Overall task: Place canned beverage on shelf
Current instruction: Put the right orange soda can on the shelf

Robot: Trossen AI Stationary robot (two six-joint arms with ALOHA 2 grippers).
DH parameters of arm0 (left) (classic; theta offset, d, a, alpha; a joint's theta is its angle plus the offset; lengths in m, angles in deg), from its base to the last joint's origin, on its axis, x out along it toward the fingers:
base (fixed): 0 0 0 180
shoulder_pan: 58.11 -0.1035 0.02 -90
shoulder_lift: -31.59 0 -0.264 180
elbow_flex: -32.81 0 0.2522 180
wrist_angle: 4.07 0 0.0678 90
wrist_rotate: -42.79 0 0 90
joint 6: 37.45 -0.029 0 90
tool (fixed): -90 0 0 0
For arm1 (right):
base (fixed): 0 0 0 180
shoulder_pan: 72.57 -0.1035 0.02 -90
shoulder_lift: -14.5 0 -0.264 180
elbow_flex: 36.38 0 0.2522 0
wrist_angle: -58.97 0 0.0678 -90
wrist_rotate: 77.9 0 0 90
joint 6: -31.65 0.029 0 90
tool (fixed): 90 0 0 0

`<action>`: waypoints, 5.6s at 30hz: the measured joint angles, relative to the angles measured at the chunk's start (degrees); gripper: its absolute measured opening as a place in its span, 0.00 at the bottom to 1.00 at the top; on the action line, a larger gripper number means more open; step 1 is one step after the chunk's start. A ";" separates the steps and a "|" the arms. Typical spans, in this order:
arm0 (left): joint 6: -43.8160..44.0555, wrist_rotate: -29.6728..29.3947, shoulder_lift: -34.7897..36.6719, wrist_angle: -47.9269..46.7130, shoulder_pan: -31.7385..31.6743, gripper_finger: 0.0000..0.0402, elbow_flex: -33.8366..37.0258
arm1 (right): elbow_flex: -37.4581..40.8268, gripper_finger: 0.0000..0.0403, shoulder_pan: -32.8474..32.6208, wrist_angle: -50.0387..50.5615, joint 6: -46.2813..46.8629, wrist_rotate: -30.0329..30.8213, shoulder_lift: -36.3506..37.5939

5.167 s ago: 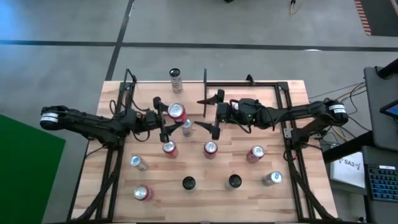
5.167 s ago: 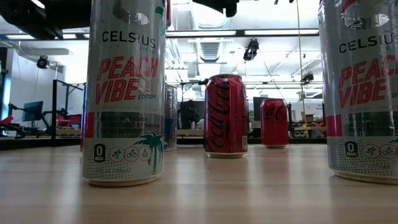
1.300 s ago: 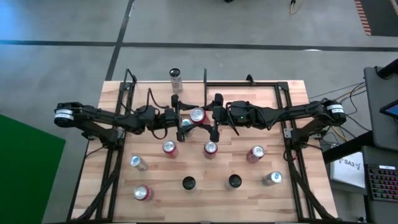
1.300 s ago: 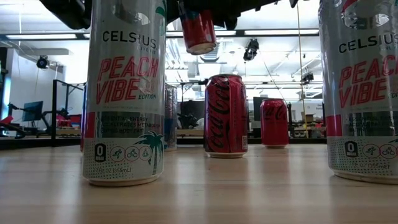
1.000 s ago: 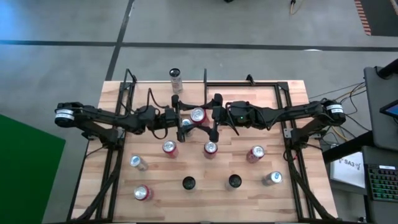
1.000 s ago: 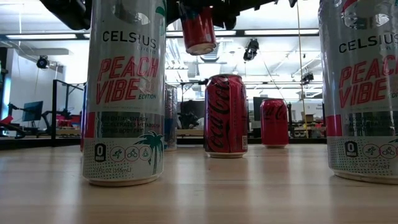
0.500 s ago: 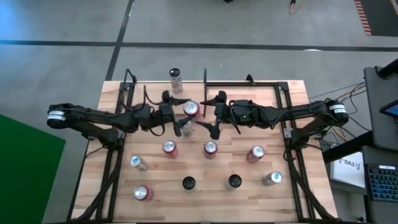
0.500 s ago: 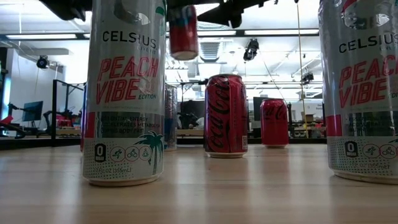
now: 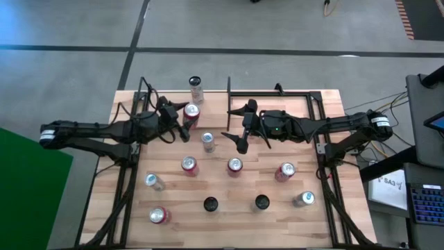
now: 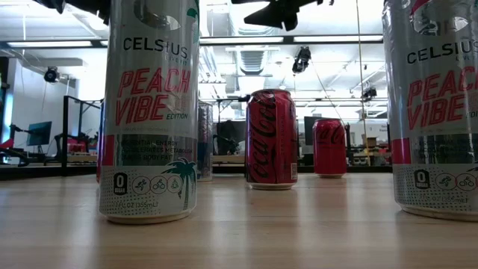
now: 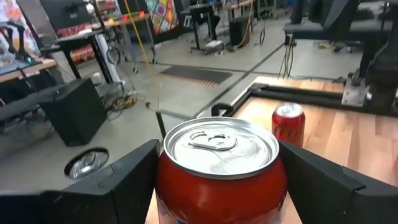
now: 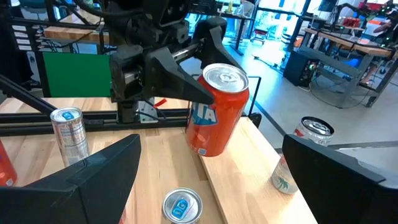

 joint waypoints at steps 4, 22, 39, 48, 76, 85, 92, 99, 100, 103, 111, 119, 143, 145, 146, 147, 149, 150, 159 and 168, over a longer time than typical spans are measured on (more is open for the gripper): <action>2.08 0.18 1.15 0.27 -1.08 0.72 1.97 | 0.00 0.95 0.00 0.31 0.33 0.02 0.00; 4.85 3.66 3.79 8.19 -14.43 0.72 14.13 | 0.02 0.95 -0.02 0.84 0.39 0.00 -0.04; 2.32 13.96 3.60 14.60 -25.57 0.72 19.08 | 0.02 0.95 -0.02 0.82 0.42 0.02 -0.07; 5.24 10.85 1.42 15.24 -25.73 0.72 20.43 | 0.02 0.95 0.00 0.81 0.43 0.01 -0.07; 4.80 10.25 -1.69 16.29 -25.73 0.76 20.57 | 0.02 0.95 -0.01 0.86 0.85 0.01 -0.09; 4.79 10.32 -0.63 15.97 -25.73 0.75 20.57 | 0.02 0.95 -0.01 0.88 0.85 0.02 -0.09; 4.79 10.84 2.29 14.25 -25.64 0.75 18.44 | 0.02 0.95 0.00 0.88 0.85 0.00 -0.09; 5.02 17.26 3.89 11.08 -25.62 0.71 15.12 | 0.04 0.95 -0.02 0.87 0.85 0.01 -0.09; 5.45 17.24 3.90 9.81 -25.64 0.68 14.46 | 0.04 0.95 0.00 0.87 0.85 0.00 -0.09; 6.16 17.22 3.53 5.71 -25.66 0.55 12.07 | 0.04 0.95 -0.02 0.86 0.85 0.00 -0.09; 6.32 16.13 1.28 -5.21 -25.95 0.04 6.41 | 0.04 0.95 -0.02 0.86 0.85 0.02 -0.09; 5.90 16.10 -0.77 -6.23 -28.41 0.01 6.17 | 0.04 0.95 0.00 0.86 0.92 0.01 -0.09; 8.30 12.10 -1.61 -13.17 -28.72 0.00 5.73 | 0.04 0.95 -0.02 2.26 2.11 0.01 -0.09; 8.30 11.99 -1.61 -14.38 -28.72 0.00 5.14 | 0.04 0.95 -0.02 2.48 2.36 0.02 -0.09; 8.30 11.97 -1.61 -15.11 -28.72 0.00 4.78 | 0.04 0.95 -0.02 2.50 2.36 0.00 -0.09; 8.29 11.96 -1.61 -15.87 -28.72 0.00 4.44 | 0.04 0.95 -0.02 2.52 2.36 0.01 -0.09; 8.28 11.63 -1.61 -17.11 -28.72 0.00 3.90 | 0.04 0.95 -0.02 2.52 2.36 0.00 -0.09; 8.30 10.94 -1.61 -17.66 -28.70 0.00 3.74 | 0.04 0.95 -0.02 2.52 2.36 0.00 -0.09; 8.18 5.97 -1.13 -23.74 -28.72 0.00 1.58 | 0.04 0.95 -0.02 2.74 2.36 0.00 -0.09; 7.80 6.10 0.09 -25.59 -28.69 0.00 0.08 | 0.04 0.95 -0.02 3.27 2.36 0.01 -0.09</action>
